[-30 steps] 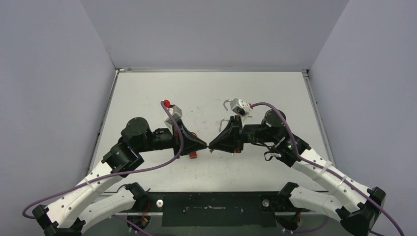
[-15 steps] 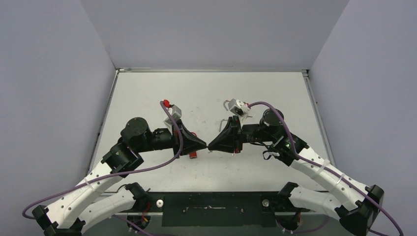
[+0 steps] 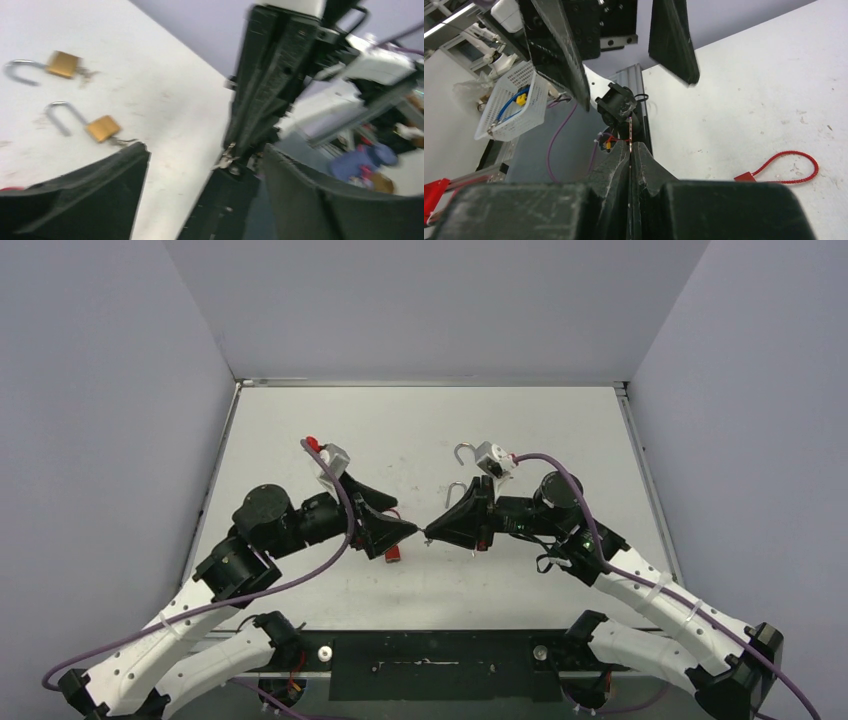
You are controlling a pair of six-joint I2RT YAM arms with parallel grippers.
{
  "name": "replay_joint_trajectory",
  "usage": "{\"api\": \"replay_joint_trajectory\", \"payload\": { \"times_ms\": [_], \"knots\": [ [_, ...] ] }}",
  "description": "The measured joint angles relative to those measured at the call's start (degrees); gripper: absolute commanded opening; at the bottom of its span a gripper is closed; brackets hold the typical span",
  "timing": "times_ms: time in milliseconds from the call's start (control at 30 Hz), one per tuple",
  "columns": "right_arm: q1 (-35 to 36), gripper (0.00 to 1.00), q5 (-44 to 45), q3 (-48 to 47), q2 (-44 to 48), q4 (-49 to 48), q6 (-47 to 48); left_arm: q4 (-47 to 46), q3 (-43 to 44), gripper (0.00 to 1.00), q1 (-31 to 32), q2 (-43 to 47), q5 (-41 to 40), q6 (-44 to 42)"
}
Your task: Unlock with the key
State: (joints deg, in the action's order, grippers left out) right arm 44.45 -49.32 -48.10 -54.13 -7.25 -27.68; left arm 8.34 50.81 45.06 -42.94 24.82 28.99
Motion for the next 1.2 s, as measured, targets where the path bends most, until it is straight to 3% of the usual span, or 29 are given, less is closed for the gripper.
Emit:
{"api": "replay_joint_trajectory", "payload": {
  "times_ms": [67,267,467,633,900,1200],
  "knots": [
    [0.00,0.00,2.10,1.22,0.96,-0.20,-0.22,3.02,0.79,0.97,0.00,1.44,-6.82,0.68],
    [-0.02,0.00,6.54,3.78,2.89,-0.92,-1.25,12.35,4.68,0.97,-0.02,6.21,-28.85,1.40],
    [-0.02,0.00,11.34,5.60,3.37,-1.03,-2.56,17.77,4.68,0.97,-0.04,4.26,-40.59,4.07],
    [-0.02,0.00,16.81,8.24,4.37,-0.61,-3.98,18.43,-1.33,0.90,-0.04,-1.16,-43.93,8.22],
    [-0.02,0.00,22.18,14.71,4.74,0.50,-6.25,16.06,-11.78,0.82,-0.02,-13.86,-41.33,16.59],
    [0.00,0.00,25.94,22.36,6.16,0.87,-9.09,10.08,-13.57,0.80,2.03,-26.36,-41.44,22.47]
  ]
}}
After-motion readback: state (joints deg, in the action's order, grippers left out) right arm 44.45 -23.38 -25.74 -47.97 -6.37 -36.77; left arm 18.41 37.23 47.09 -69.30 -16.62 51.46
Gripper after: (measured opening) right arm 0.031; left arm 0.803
